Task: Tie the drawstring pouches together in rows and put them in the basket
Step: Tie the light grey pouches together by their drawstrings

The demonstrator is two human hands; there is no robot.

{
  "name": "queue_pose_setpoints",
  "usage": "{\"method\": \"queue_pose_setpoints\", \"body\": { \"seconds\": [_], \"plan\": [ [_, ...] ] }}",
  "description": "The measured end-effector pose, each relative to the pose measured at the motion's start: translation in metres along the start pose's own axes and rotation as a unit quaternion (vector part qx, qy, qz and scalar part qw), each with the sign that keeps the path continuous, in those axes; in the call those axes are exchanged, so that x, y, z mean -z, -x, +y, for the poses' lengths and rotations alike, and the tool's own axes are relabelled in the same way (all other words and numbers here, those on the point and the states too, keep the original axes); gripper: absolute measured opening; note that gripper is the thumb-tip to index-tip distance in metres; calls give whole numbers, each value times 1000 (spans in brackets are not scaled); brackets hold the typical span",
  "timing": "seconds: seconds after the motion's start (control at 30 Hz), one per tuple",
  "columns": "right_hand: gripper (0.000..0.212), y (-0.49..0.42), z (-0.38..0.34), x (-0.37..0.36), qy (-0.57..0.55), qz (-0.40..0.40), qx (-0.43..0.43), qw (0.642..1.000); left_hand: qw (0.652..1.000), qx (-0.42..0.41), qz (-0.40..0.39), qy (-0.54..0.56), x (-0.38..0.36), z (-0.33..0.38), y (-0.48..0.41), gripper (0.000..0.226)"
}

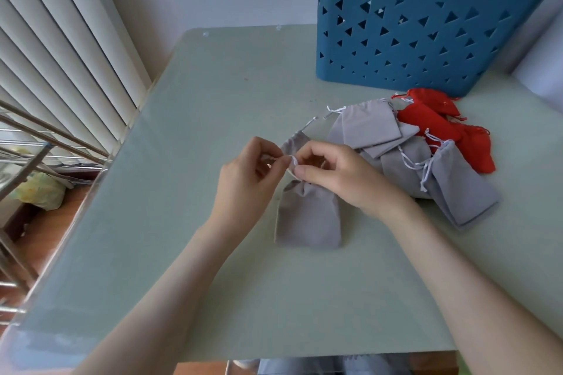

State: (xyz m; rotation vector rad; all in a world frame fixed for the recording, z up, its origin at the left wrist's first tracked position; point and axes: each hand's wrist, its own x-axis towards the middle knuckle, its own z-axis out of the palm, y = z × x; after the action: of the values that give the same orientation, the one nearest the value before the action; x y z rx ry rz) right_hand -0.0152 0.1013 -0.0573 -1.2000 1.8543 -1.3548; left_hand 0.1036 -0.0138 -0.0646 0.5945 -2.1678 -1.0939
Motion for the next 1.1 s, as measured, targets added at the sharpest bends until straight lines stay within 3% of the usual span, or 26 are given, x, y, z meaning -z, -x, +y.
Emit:
{"method": "queue_pose_setpoints", "body": {
  "seconds": [0.13, 0.33, 0.47, 0.6, 0.8, 1.1],
  "plan": [
    [10, -1, 2, -3, -40, 21, -19, 999, 996, 33, -78, -17, -2, -5, -1, 19],
    [17, -3, 3, -4, -44, 60, -7, 997, 991, 8, -130, -34, -2, -6, 1, 27],
    [26, -3, 3, -5, -6, 27, 0, 1000, 988, -3, -147, -50, 0, -7, 0, 29],
    [19, -2, 2, -3, 5, 33, -9, 999, 984, 12, -172, -35, 2, -6, 0, 28],
    [16, -1, 0, 4, 5, 23, -17, 1000, 984, 66, -165, 31, 0, -7, -3, 8],
    [23, -5, 7, -3, -28, 52, -28, 998, 976, 108, -180, 62, -2, -8, -4, 23]
  ]
}}
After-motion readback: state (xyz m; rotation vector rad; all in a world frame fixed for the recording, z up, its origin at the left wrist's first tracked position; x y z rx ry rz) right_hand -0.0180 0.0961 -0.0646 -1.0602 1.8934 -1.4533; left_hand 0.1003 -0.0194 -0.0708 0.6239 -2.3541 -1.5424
